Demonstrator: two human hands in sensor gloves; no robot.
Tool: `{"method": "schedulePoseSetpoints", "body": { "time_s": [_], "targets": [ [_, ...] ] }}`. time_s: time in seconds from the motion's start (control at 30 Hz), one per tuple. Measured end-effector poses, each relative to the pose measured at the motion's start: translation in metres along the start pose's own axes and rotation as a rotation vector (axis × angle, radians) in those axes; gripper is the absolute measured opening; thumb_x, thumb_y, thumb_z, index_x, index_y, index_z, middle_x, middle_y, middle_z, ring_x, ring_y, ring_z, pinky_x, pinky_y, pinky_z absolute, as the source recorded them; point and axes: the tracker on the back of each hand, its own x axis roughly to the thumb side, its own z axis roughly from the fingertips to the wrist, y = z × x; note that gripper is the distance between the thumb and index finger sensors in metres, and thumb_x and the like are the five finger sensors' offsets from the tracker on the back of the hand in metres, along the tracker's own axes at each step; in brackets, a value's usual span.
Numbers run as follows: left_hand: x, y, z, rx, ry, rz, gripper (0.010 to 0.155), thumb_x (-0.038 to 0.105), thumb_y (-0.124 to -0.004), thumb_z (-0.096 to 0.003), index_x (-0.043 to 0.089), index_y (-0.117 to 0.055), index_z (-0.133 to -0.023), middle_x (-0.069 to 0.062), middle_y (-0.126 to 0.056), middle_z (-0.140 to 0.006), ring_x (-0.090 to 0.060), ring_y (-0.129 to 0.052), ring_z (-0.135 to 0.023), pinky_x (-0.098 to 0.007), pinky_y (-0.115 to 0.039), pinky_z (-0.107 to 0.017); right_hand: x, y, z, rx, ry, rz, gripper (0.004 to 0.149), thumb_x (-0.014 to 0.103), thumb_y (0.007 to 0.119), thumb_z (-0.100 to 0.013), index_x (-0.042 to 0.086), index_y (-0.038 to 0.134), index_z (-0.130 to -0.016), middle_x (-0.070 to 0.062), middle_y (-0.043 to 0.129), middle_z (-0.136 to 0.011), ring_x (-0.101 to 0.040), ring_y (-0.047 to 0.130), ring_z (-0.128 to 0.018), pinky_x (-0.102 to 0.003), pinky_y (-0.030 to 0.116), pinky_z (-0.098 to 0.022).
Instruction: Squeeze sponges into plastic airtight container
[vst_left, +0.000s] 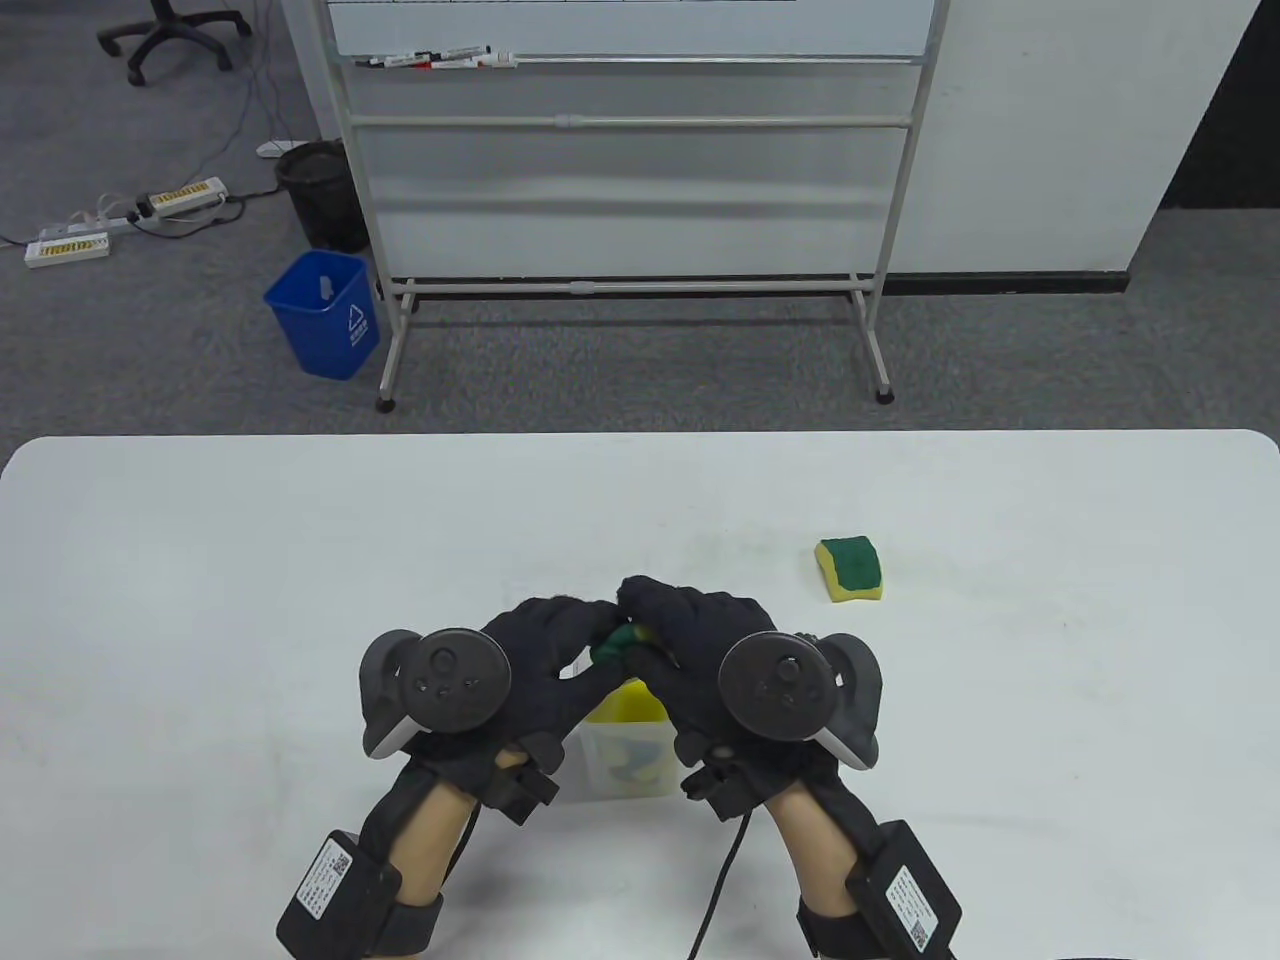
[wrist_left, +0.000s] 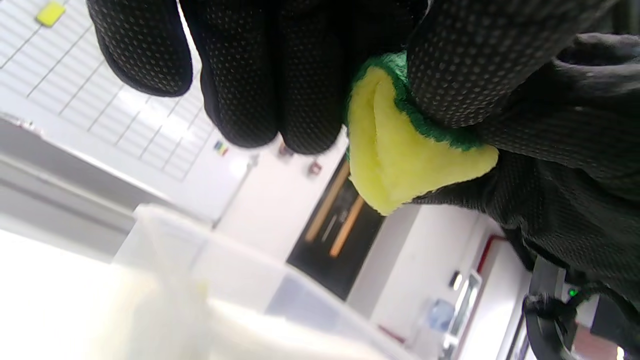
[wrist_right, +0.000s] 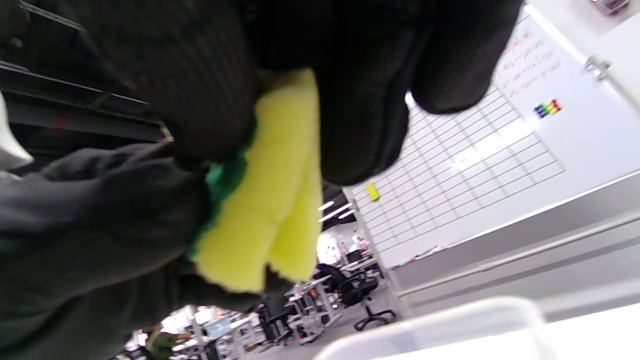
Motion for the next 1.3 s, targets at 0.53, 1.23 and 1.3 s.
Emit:
{"method": "schedulePoseSetpoints", "body": {
  "time_s": [0.53,1.23,1.3],
  "targets": [
    [-0.031,-0.037,-0.007,-0.458,0.096,-0.053,0.095,0.065,-0.080,-0.0439,0.029,-0.026,-0.113,-0.009,-0.026,-0.125,-0.043,-0.030,-0.114,-0.071,-0.043,-0.077,-0.004,0.042,-0.004,0.213,0.038,0.300,0.046,0.037,0.096,-0.039,0.028,0.094,-0.084,0.000,0.101,-0.070,-0.028,0.098,-0.068,-0.062,0.061,-0.071],
    [-0.033,-0.039,-0.007,-0.450,0.112,-0.009,0.095,0.064,-0.081,-0.0437,0.027,-0.028,-0.113,-0.008,-0.032,-0.125,-0.043,-0.038,-0.114,-0.069,-0.046,-0.077,-0.020,0.068,-0.005,0.401,0.042,0.217,0.045,0.051,0.078,-0.045,0.023,0.097,-0.074,-0.002,0.113,-0.060,-0.022,0.090,-0.091,-0.071,0.045,-0.072],
    [-0.033,-0.039,-0.007,-0.452,0.112,-0.009,0.096,0.064,-0.081,-0.0434,0.027,-0.027,-0.113,-0.008,-0.032,-0.125,-0.043,-0.038,-0.114,-0.069,-0.046,-0.078,-0.020,0.069,-0.005,0.418,0.050,0.229,0.049,0.052,0.074,-0.045,0.022,0.098,-0.075,-0.005,0.112,-0.063,-0.021,0.088,-0.093,-0.070,0.043,-0.073]
  ]
}}
